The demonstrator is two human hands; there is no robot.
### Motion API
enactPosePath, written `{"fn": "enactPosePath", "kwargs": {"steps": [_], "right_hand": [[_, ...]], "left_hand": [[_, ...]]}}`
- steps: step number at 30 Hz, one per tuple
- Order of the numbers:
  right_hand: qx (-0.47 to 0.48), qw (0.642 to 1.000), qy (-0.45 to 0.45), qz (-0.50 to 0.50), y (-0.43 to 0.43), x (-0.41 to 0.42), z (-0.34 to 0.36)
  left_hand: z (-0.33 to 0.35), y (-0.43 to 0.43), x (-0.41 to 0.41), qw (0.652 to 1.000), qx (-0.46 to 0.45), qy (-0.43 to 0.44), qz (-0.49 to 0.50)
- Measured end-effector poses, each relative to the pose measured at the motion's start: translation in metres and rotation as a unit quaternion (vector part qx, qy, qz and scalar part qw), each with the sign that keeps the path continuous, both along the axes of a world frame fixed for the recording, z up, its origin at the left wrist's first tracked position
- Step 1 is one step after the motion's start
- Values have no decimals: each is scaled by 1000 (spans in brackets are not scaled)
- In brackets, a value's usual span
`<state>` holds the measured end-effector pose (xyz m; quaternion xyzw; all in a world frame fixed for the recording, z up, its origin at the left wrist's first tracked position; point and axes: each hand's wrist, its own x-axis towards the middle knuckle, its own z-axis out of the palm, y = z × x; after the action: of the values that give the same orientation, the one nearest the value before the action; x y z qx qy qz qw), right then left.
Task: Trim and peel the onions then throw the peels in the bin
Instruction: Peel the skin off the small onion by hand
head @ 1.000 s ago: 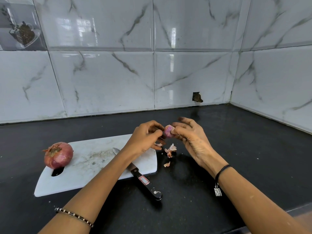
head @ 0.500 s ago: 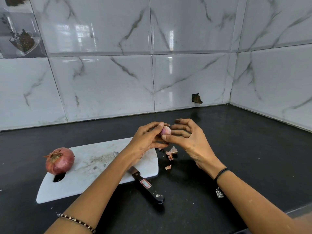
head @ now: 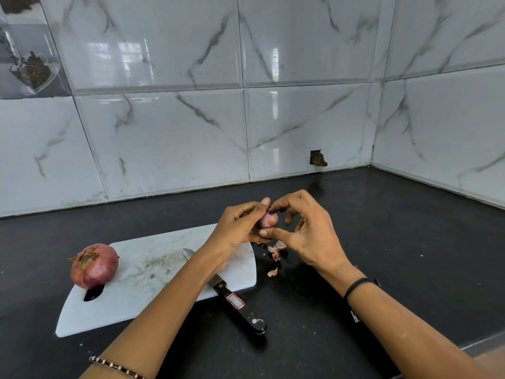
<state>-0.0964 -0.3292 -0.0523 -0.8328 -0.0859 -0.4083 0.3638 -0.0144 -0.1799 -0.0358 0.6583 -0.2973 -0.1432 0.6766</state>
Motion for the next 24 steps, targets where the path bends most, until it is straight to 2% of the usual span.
{"fn": "enactPosePath", "kwargs": {"steps": [13,24], "right_hand": [[39,999,24,-2,1,2,-1],[64,997,34,14,2,0,-1]], "left_hand": [[2,-1,-1,1000,-3,22,12],[4,0,-3,996,-1,85,-39]]}}
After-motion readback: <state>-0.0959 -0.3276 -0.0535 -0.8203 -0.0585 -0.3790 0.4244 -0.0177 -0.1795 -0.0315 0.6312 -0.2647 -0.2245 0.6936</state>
